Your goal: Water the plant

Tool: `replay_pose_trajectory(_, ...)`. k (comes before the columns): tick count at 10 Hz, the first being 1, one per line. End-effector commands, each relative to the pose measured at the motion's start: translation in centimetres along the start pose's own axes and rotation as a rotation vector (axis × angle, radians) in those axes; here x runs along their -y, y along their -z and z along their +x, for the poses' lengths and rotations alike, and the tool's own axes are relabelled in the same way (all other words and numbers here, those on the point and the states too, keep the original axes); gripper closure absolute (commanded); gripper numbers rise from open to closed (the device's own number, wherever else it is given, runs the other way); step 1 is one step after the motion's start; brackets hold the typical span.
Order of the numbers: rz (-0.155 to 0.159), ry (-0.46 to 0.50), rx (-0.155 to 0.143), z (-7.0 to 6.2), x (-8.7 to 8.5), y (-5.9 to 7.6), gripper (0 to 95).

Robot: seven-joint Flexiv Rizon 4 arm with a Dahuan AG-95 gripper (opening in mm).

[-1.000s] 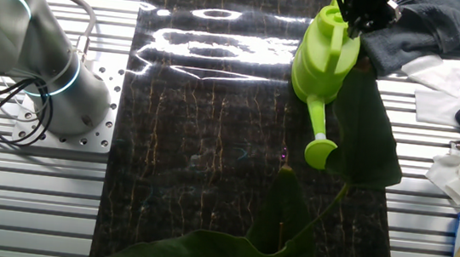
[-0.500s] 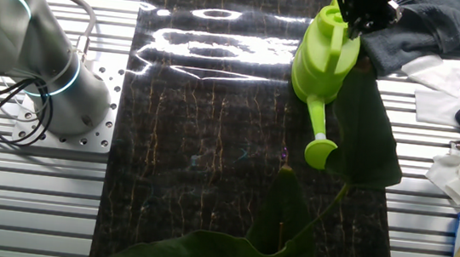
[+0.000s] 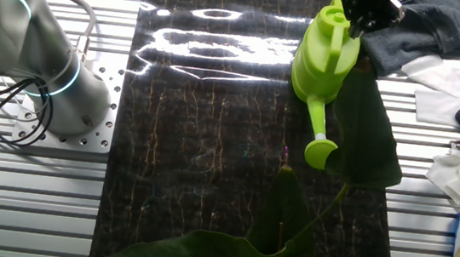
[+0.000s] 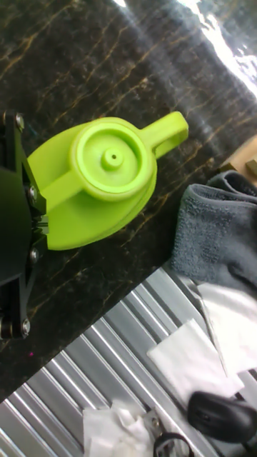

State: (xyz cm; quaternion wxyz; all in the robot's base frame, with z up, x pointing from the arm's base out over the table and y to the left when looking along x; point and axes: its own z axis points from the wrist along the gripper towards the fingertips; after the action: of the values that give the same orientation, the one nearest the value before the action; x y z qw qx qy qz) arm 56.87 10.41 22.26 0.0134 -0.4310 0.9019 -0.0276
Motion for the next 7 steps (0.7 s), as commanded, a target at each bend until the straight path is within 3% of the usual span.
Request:
replay_pose_trajectory(1, -0.022, 0.075, 0.010, -0.01, -0.01, -0.02, 95.0)
replay_pose_trajectory(7, -0.021, -0.092, -0.004, -0.01, -0.01, -0.02, 95.0)
